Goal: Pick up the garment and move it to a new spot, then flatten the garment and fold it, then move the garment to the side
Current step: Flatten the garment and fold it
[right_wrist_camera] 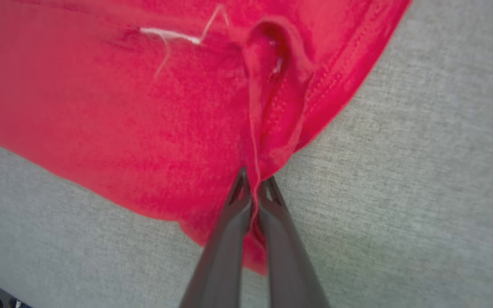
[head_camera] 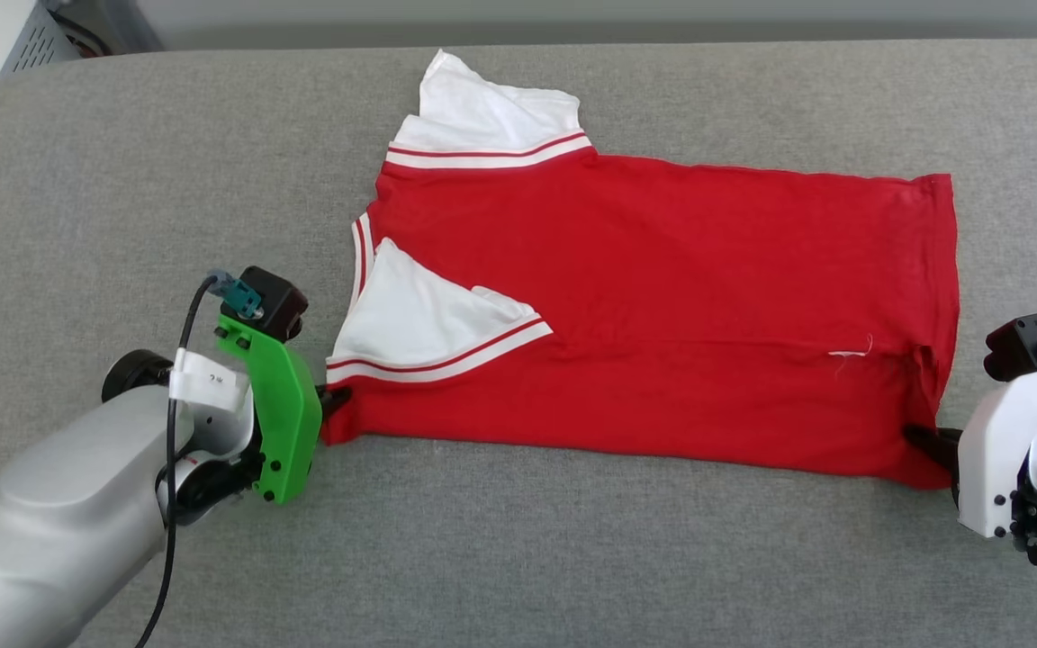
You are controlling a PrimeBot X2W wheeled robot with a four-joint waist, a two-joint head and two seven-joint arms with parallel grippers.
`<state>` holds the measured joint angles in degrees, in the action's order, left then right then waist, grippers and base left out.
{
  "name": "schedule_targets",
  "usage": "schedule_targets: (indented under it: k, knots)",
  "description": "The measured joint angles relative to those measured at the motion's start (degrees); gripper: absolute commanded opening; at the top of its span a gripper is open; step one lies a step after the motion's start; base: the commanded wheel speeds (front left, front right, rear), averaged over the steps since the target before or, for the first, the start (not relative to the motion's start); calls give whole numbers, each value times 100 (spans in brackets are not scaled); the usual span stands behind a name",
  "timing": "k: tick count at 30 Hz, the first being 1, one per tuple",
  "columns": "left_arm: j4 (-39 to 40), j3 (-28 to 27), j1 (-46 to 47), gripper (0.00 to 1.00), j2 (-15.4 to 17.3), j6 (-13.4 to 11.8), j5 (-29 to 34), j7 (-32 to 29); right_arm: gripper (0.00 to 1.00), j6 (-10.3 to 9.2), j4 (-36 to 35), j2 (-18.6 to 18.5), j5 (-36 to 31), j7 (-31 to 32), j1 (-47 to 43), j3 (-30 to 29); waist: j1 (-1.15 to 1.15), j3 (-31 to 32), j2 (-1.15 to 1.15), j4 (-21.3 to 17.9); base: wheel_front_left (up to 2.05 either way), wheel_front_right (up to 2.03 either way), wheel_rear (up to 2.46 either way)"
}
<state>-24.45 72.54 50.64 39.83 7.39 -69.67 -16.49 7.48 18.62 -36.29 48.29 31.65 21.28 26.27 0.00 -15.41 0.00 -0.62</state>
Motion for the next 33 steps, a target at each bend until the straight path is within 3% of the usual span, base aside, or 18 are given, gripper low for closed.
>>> schedule_targets:
  k: [11,20,26,33]
  knots:
    - [720,-7,-480,0,502,-74,-92,212,0,4,-726,-403,274,-267,-266,-25,0,532,0,-63,0,0,0]
    - [1638,8,-1069,0,917,-525,-152,282,0,4,-1192,-581,336,-89,-991,-485,0,706,0,-18,0,0,0]
    - [1683,22,-1235,0,889,-690,-193,279,0,4,-1131,-404,279,94,-1111,-656,0,548,0,-21,0,0,0]
    - [1079,5,-1305,0,541,-630,-427,249,0,4,-515,-44,8,105,-1101,-568,0,315,0,-15,0,0,0]
